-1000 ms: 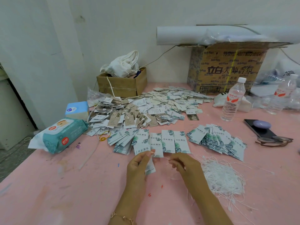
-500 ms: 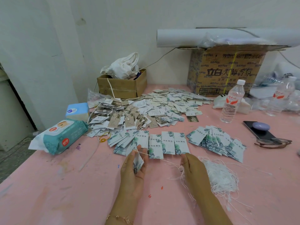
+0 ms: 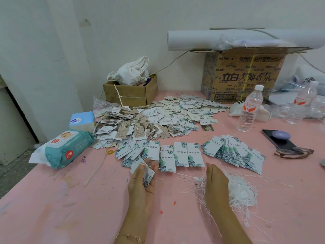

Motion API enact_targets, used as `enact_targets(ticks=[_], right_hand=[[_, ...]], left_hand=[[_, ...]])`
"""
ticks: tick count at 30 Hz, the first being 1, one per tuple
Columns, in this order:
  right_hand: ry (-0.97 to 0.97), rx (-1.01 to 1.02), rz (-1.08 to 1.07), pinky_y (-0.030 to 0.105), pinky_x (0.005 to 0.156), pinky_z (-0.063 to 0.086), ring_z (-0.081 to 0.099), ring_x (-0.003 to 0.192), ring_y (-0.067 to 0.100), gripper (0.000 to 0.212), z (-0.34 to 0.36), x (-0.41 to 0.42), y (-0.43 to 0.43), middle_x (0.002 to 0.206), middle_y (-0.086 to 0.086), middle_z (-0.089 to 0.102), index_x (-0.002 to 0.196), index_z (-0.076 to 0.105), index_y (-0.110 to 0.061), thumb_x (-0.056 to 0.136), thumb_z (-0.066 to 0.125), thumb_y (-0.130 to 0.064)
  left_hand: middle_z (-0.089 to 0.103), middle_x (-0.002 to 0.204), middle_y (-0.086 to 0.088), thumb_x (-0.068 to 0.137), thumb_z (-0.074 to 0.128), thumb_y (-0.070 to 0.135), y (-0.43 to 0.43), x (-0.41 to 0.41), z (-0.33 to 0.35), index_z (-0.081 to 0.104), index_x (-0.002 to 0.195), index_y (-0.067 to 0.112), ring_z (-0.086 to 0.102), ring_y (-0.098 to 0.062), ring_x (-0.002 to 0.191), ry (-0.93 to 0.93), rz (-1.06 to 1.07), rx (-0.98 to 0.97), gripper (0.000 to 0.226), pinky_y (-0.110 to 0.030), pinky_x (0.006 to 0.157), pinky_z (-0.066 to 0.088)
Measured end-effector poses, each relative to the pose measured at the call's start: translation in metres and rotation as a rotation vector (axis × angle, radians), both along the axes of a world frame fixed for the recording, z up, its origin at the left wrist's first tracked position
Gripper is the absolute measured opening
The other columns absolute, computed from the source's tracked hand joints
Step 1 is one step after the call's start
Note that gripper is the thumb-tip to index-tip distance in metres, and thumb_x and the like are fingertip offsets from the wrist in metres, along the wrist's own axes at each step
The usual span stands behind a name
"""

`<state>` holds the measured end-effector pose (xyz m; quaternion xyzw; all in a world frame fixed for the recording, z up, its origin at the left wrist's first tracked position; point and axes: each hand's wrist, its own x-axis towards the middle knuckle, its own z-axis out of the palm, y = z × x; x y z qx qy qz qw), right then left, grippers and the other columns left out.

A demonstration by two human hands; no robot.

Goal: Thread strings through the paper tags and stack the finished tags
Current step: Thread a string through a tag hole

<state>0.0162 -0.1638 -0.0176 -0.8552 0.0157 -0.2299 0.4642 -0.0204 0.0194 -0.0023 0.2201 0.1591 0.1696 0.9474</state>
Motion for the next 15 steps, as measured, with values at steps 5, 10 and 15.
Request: enact_targets(ticks=[5,10,15], right_hand=[[-0.006,-0.083,0.057,0.027,0.052,0.024,0.031,0.058,0.015,0.037,0.003,0.000,-0.001,0.061,-0.001,0.035,0.065,0.035,-0.016,0.102,0.038,-0.018],[0.030,-0.140,0.098,0.030,0.056,0.027,0.035,0.062,0.017,0.033,0.004,0.000,-0.004,0.065,0.003,0.042,0.068,0.038,-0.012,0.101,0.041,-0.015],[0.082,-0.181,0.076,0.035,0.059,0.041,0.046,0.069,0.024,0.022,0.003,0.001,-0.005,0.073,0.006,0.049,0.079,0.047,-0.009,0.100,0.043,-0.012]], left_hand=[[0.067,0.113,-0.013,0.096,0.054,0.007,0.007,0.001,0.000,0.060,0.117,0.000,0.070,-0.020,0.094,0.034,0.093,-0.081,0.023,-0.026,0.066,0.060],[0.070,0.107,-0.012,0.094,0.058,0.007,0.013,-0.001,0.000,0.063,0.108,0.001,0.073,-0.019,0.090,0.024,0.136,-0.113,0.016,-0.026,0.065,0.060],[0.072,0.108,-0.011,0.095,0.057,0.008,0.015,-0.001,-0.001,0.064,0.106,0.002,0.073,-0.017,0.092,0.019,0.155,-0.085,0.014,-0.025,0.066,0.059]])
